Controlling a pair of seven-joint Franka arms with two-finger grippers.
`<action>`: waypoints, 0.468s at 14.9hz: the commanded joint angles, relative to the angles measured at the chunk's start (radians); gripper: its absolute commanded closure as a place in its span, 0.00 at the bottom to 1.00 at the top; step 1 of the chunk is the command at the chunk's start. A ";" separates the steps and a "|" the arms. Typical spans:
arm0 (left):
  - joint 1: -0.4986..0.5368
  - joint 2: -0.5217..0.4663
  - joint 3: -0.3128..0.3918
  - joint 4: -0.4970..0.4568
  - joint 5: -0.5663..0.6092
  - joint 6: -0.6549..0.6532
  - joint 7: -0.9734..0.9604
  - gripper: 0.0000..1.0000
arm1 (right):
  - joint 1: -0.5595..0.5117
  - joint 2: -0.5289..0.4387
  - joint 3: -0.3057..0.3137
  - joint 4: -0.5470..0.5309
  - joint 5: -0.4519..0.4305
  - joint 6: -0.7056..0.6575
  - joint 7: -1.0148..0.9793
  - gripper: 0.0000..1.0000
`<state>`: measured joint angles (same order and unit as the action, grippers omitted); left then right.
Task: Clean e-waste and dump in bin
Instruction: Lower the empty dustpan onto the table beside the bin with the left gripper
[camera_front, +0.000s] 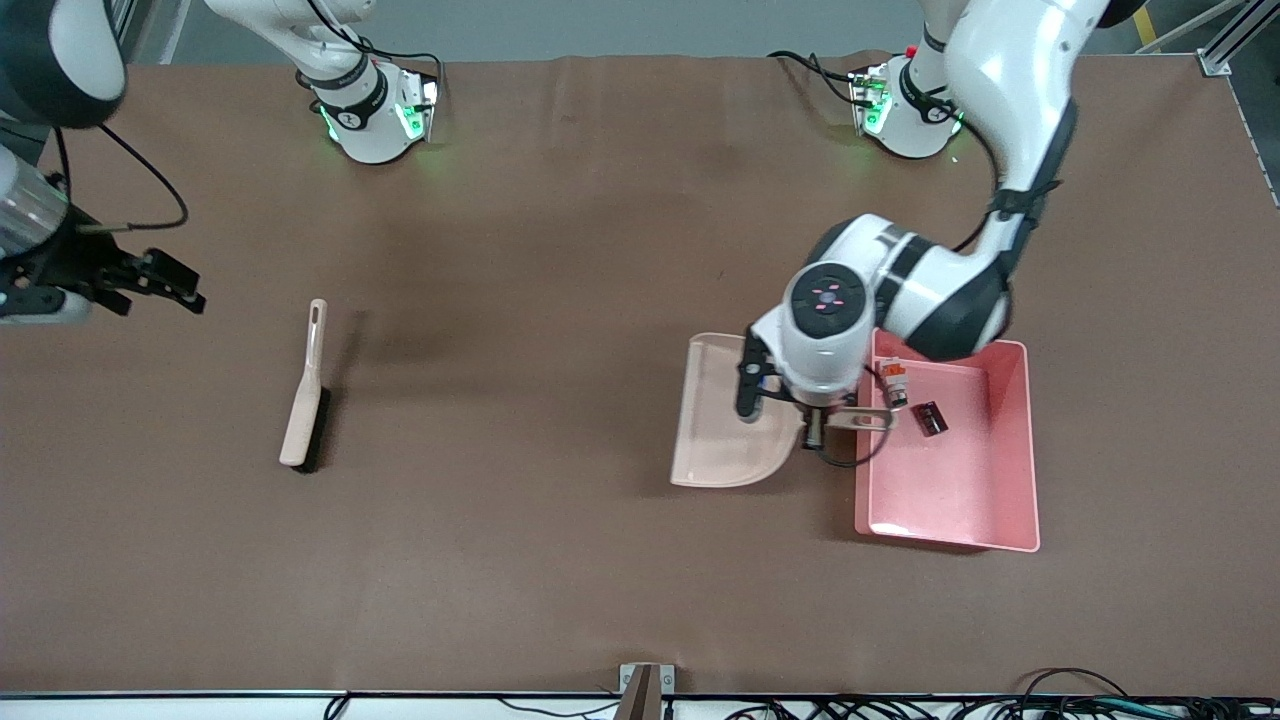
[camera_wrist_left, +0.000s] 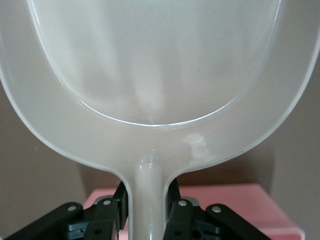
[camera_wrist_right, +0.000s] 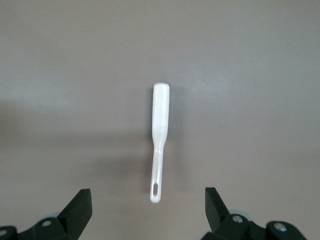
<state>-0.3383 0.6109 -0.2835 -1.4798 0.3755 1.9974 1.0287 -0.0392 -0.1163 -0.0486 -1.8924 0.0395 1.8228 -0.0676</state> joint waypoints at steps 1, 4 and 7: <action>-0.068 0.059 0.010 0.053 -0.001 -0.002 -0.088 1.00 | -0.025 0.009 0.016 0.128 -0.020 -0.109 0.095 0.00; -0.099 0.082 0.009 0.049 0.020 0.078 -0.149 1.00 | -0.025 0.017 0.016 0.193 -0.018 -0.125 0.121 0.00; -0.130 0.095 0.007 0.045 0.040 0.095 -0.226 0.99 | -0.024 0.021 0.018 0.197 -0.020 -0.132 0.114 0.00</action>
<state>-0.4493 0.6930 -0.2812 -1.4604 0.3931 2.0892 0.8467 -0.0456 -0.1145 -0.0477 -1.7164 0.0375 1.7028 0.0354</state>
